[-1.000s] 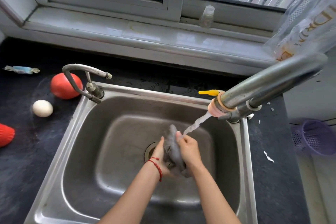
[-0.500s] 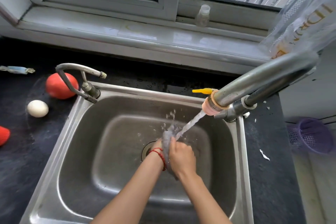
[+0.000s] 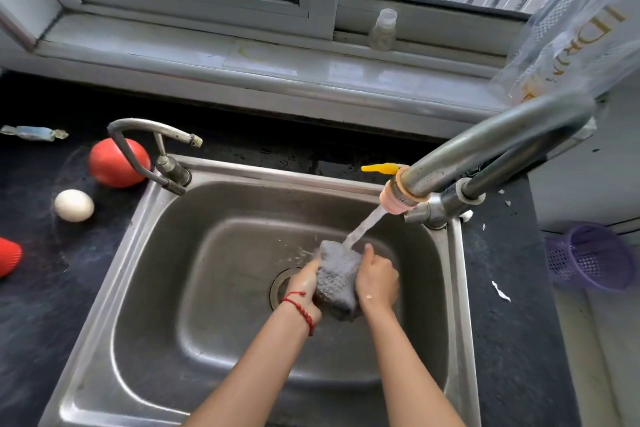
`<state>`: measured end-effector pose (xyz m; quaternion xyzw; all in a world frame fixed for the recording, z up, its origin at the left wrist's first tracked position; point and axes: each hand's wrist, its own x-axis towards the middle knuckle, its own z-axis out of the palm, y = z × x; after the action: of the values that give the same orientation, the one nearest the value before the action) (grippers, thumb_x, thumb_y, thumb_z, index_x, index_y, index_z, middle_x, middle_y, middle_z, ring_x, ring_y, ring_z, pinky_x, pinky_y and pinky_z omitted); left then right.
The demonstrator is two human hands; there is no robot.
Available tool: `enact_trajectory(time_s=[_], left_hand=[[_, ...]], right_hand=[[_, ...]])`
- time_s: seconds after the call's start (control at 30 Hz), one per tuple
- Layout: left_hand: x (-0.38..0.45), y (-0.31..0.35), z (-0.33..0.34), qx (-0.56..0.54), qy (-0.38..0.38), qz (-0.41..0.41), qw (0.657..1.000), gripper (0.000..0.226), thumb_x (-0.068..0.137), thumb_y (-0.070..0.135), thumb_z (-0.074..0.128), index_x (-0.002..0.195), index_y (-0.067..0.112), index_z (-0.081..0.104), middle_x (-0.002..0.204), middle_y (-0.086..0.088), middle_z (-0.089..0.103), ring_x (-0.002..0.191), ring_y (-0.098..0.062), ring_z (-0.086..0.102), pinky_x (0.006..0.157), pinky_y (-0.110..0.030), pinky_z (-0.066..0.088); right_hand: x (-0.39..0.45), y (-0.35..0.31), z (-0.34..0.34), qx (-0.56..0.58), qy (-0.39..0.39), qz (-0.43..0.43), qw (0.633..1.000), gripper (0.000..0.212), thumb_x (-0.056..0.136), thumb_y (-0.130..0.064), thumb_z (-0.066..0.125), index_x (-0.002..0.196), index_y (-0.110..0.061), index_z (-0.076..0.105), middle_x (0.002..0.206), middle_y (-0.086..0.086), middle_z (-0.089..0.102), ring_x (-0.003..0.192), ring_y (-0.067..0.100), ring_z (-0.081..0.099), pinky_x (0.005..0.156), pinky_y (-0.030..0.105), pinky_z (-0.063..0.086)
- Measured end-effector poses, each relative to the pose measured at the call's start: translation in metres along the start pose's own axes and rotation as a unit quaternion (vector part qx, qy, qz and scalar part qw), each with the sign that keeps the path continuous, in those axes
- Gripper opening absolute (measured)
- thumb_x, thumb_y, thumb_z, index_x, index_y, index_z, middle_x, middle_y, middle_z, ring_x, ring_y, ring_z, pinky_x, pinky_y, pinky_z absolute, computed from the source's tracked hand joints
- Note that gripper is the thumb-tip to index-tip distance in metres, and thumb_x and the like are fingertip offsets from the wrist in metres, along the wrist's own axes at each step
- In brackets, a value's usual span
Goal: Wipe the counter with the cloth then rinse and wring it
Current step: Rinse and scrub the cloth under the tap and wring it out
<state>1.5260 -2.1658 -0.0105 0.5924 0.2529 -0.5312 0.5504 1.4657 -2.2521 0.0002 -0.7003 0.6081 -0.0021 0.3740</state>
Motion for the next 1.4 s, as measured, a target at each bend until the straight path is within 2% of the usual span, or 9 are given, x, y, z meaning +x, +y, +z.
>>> enact_trajectory(time_s=[0.1,0.33,0.5,0.7,0.93,1.0,1.07,1.2,1.4], left_hand=[[0.001,0.0,-0.002,-0.083,-0.008,0.026,0.996,0.042,0.088,0.032,0.058,0.118,0.004,0.059,0.115,-0.019,0.065,0.112,-0.034,0.059,0.104,-0.052,0.042],[0.003,0.002,-0.011,-0.055,-0.007,0.043,0.998,0.036,0.088,0.029,0.058,0.116,0.006,0.061,0.103,-0.017,0.066,0.102,-0.031,0.06,0.101,-0.047,0.045],[-0.001,0.001,-0.01,-0.071,-0.015,0.067,0.995,0.023,0.088,0.025,0.057,0.101,0.008,0.065,0.074,-0.008,0.069,0.072,-0.025,0.064,0.078,-0.037,0.052],[-0.011,0.007,-0.008,-0.072,-0.046,0.069,0.994,0.016,0.088,0.028,0.058,0.087,0.012,0.062,0.085,-0.012,0.067,0.079,-0.028,0.063,0.083,-0.041,0.051],[-0.023,0.011,-0.008,-0.108,-0.098,0.119,0.982,0.018,0.09,0.018,0.055,0.076,0.01,0.063,0.061,-0.004,0.07,0.059,-0.017,0.066,0.064,-0.029,0.055],[-0.026,0.012,-0.008,-0.104,-0.116,0.134,0.979,0.019,0.089,0.015,0.055,0.073,0.011,0.063,0.061,-0.003,0.069,0.058,-0.015,0.065,0.064,-0.028,0.054],[-0.031,0.012,-0.009,-0.094,-0.127,0.152,0.976,0.02,0.088,0.012,0.055,0.07,0.011,0.063,0.059,-0.001,0.07,0.056,-0.012,0.066,0.059,-0.023,0.056],[-0.043,0.014,-0.013,-0.066,-0.135,0.189,0.97,0.019,0.087,0.004,0.054,0.071,0.008,0.062,0.055,0.002,0.071,0.052,-0.007,0.067,0.05,-0.017,0.053],[-0.054,0.024,-0.022,-0.045,-0.085,0.245,0.965,0.012,0.082,0.003,0.06,0.073,0.011,0.062,0.063,0.0,0.069,0.058,-0.01,0.065,0.057,-0.021,0.055]], right_hand=[[-0.002,0.01,-0.02,0.033,0.027,-0.087,0.995,0.034,0.093,-0.037,0.045,0.092,-0.009,0.064,0.095,0.016,0.069,0.094,0.037,0.06,0.074,0.036,0.044],[-0.015,-0.043,-0.068,0.138,0.212,-0.226,0.941,0.03,0.081,-0.032,0.066,0.095,-0.008,0.056,0.058,-0.007,0.054,0.061,0.024,0.058,0.06,0.031,0.041],[-0.005,-0.057,-0.082,0.1,0.264,-0.237,0.93,0.018,0.082,-0.018,0.063,0.092,-0.002,0.062,0.071,0.017,0.071,0.071,0.039,0.064,0.059,0.032,0.038],[0.007,-0.054,-0.094,0.171,0.28,-0.215,0.92,0.023,0.086,-0.028,0.06,0.083,-0.006,0.063,0.066,0.014,0.072,0.069,0.032,0.066,0.057,0.021,0.025],[-0.008,-0.036,-0.081,0.239,0.26,-0.245,0.903,0.02,0.084,-0.025,0.064,0.08,-0.006,0.058,0.058,0.003,0.059,0.053,0.022,0.053,0.055,0.02,0.032],[-0.02,-0.021,-0.067,0.205,0.199,-0.259,0.923,0.017,0.084,-0.024,0.065,0.074,-0.01,0.059,0.059,-0.001,0.057,0.054,0.016,0.052,0.055,0.011,0.035],[-0.026,-0.007,-0.051,0.196,0.03,-0.23,0.953,0.002,0.084,-0.014,0.063,0.081,-0.015,0.063,0.075,0.003,0.067,0.071,0.019,0.061,0.063,0.008,0.039],[-0.027,0.001,-0.038,0.265,-0.31,-0.171,0.897,0.054,0.063,0.004,0.048,0.115,-0.004,0.056,0.113,0.009,0.062,0.103,0.015,0.056,0.079,0.01,0.047],[-0.02,0.003,-0.038,0.204,-0.313,-0.184,0.909,0.028,0.074,0.006,0.059,0.088,-0.018,0.063,0.084,0.004,0.063,0.077,0.011,0.056,0.067,0.017,0.047]])
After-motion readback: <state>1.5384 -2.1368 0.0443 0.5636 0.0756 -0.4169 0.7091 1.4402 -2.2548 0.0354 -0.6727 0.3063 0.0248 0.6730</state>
